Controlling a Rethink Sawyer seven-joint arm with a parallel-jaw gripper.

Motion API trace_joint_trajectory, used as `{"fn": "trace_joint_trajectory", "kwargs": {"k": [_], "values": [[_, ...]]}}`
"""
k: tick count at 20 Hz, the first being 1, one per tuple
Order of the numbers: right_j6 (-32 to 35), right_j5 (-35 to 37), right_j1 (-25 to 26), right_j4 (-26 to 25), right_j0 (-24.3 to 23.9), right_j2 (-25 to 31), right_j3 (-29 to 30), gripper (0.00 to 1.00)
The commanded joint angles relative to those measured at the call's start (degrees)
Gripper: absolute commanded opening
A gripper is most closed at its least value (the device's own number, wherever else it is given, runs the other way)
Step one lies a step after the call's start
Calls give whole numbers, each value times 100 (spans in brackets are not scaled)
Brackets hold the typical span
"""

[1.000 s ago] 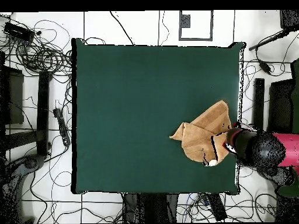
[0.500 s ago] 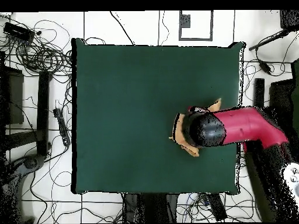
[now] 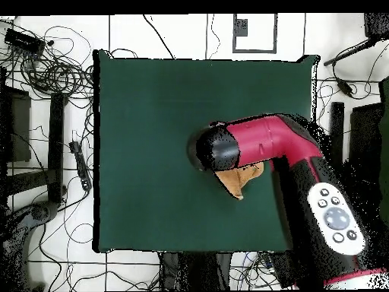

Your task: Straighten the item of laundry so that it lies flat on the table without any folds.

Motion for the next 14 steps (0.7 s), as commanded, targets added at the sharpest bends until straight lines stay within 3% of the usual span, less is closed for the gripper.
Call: {"fn": "trace_joint_trajectory", "kwargs": {"k": [1, 10, 14], "values": [[1551, 12, 520, 330, 379, -472, -682, 0], [1547, 208, 664, 617, 463, -661, -1091, 0], [1849, 543, 990, 800, 815, -847, -1779, 0]]}}
